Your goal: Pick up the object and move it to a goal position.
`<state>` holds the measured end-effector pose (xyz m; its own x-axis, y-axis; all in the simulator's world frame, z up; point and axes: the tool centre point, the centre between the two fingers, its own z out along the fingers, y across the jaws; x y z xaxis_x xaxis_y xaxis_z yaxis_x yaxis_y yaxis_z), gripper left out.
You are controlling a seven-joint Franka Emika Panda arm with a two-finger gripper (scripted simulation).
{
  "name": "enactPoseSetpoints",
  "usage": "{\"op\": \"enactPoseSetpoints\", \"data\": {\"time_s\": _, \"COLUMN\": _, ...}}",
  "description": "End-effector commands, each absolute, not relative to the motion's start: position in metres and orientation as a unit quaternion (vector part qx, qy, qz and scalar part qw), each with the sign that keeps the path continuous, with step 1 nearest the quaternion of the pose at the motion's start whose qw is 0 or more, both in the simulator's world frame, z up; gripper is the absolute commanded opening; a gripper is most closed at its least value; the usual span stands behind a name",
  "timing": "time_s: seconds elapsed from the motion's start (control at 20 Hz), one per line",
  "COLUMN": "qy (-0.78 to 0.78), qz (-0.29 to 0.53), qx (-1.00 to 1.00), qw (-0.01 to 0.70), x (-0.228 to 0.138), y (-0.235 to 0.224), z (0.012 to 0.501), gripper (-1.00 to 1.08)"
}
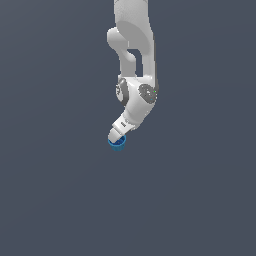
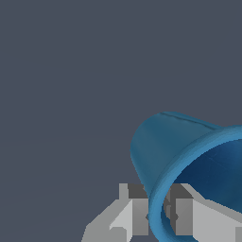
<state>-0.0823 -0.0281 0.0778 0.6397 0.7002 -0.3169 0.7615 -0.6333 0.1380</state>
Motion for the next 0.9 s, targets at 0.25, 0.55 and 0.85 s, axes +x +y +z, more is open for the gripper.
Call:
{"op": "enactPoseSetpoints", "data": {"time_s": 0.25, "qy": 0.408, "qz": -0.116, "qx": 0.896, "qw": 0.131, "x": -0.088, "y": -0.043, "z": 0.111, "gripper": -1.00}}
{"op": "enactPoseSetpoints", "data": {"time_s": 0.55, "qy": 0.408, "qz": -0.116, "qx": 0.896, "qw": 0.130, "x": -0.099, "y": -0.065, "z": 0.159, "gripper": -1.00}}
{"op": "enactPoseSetpoints", "data": {"time_s": 0.85, "qy": 0.408, "qz": -0.116, "qx": 0.896, "qw": 0.129, "x": -0.112, "y": -0.094, "z": 0.224, "gripper": -1.00}}
